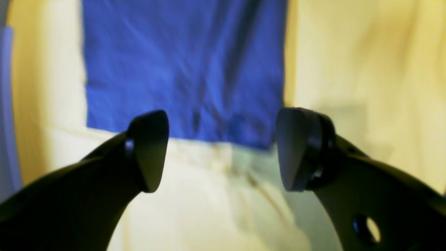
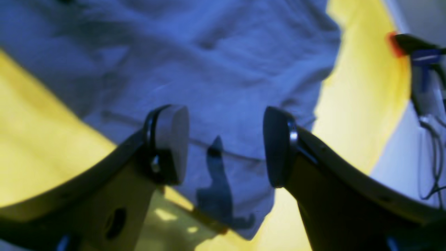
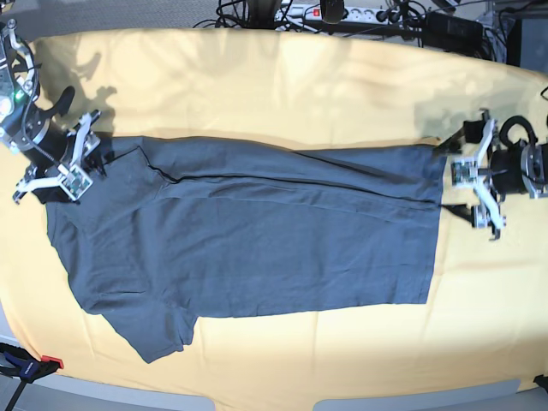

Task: Fold the T-shirt properly
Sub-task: 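Lower the folded edge onto the shirt and open both grippers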

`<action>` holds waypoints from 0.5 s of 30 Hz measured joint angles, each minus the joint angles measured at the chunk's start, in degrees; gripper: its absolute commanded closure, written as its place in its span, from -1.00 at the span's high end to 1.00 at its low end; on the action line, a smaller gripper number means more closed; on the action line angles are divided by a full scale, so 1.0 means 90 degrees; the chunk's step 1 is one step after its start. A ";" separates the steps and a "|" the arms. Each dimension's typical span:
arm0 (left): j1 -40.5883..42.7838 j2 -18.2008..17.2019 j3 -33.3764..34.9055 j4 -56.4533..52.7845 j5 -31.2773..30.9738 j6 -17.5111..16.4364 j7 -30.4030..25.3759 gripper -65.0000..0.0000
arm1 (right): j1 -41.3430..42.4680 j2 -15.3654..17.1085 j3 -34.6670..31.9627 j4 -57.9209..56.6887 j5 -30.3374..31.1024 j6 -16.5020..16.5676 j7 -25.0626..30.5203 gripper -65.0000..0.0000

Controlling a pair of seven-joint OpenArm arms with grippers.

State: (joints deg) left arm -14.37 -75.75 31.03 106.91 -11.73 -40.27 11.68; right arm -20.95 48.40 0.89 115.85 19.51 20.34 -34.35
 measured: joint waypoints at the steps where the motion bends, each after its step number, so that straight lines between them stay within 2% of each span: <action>1: 0.0165 0.0012 0.0005 -0.0007 0.0226 0.0002 0.0022 0.47 | -0.0041 -0.0002 0.0000 0.0000 0.0005 0.0036 -0.0002 0.11; 5: 0.0797 0.0029 0.0007 0.0000 0.0554 -0.0010 -0.0202 0.47 | -0.0092 -0.0005 0.0000 0.0002 0.0005 0.0022 0.0061 0.11; 10: 0.1316 0.0034 0.0005 -0.0007 0.1785 -0.0022 -0.0498 0.47 | -0.0092 -0.0005 0.0000 0.0002 0.0005 0.0010 0.0053 0.11; 12: 0.1426 0.0036 0.0005 -0.0058 0.1987 0.0000 -0.0561 0.47 | -0.0092 -0.0005 0.0000 0.0002 0.0007 -0.0053 0.0058 0.11; 15: 0.1530 0.0075 0.0007 -0.0194 0.2266 0.0505 -0.0583 0.47 | -0.0092 -0.0002 0.0000 0.0002 0.0005 -0.0245 0.0044 0.11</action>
State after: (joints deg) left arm -0.60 -75.07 31.09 105.16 8.67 -35.73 6.44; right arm -21.78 48.38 0.89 115.87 19.55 18.13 -33.95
